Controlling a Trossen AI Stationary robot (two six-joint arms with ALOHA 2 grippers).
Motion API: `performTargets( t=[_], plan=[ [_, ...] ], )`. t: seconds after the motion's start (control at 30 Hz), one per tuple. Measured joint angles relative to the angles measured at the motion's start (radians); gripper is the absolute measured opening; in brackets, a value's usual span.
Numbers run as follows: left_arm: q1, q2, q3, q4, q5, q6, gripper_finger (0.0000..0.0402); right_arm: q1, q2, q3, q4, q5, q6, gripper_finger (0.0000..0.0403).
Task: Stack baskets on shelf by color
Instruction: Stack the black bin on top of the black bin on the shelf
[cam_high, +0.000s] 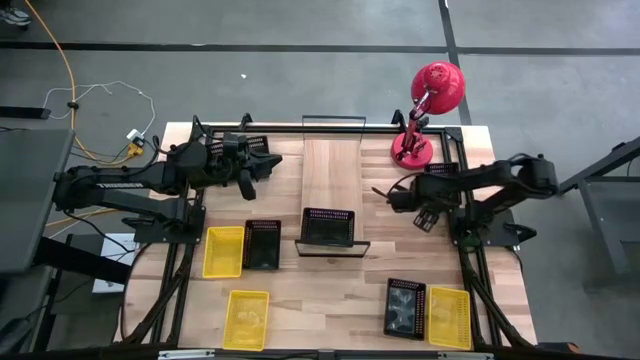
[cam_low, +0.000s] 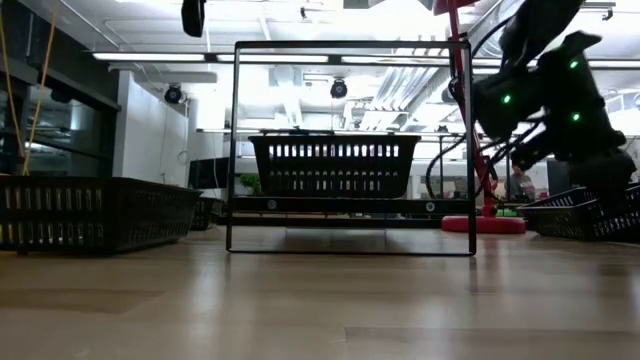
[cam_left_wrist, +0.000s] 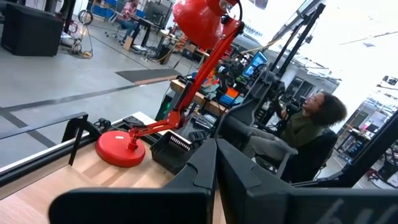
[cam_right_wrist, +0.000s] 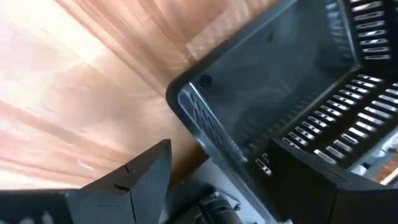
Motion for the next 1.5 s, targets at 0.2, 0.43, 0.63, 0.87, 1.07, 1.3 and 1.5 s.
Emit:
performTargets(
  t=[0.2, 0.43, 0.63, 0.87, 1.07, 1.3, 1.5],
  plan=[
    [0.0, 0.0, 0.0, 0.0, 0.0, 0.003, 0.0, -0.032, 0.065, 0.0, -0.002, -0.002, -0.104, 0.0185],
    [0.0, 0.0, 0.0, -0.002, 0.0, 0.003, 0.0, -0.005, 0.038, 0.07, -0.104, -0.003, -0.184, 0.0014],
    [0.0, 0.0, 0.0, -0.005, 0.003, 0.003, 0.0, 0.03, -0.037, 0.25, -0.244, -0.127, -0.237, 0.0004],
    [0.0, 0.0, 0.0, -0.006, 0.004, 0.003, 0.0, 0.108, -0.139, 0.536, -0.287, -0.528, -0.4, 0.0003],
    [0.0, 0.0, 0.001, -0.007, 0.005, 0.018, 0.0, 0.253, -0.164, 0.795, -0.295, -0.594, -0.636, 0.0002],
    [0.0, 0.0, 0.001, -0.007, 0.005, 0.018, 0.0, 0.315, -0.08, 0.989, -0.271, -0.355, -1.018, 0.0001],
    [0.0, 0.0, 0.001, 0.001, 0.018, 0.018, 0.0, 0.267, 0.066, 1.066, -0.208, -0.182, -1.407, 0.0001]
  ],
)
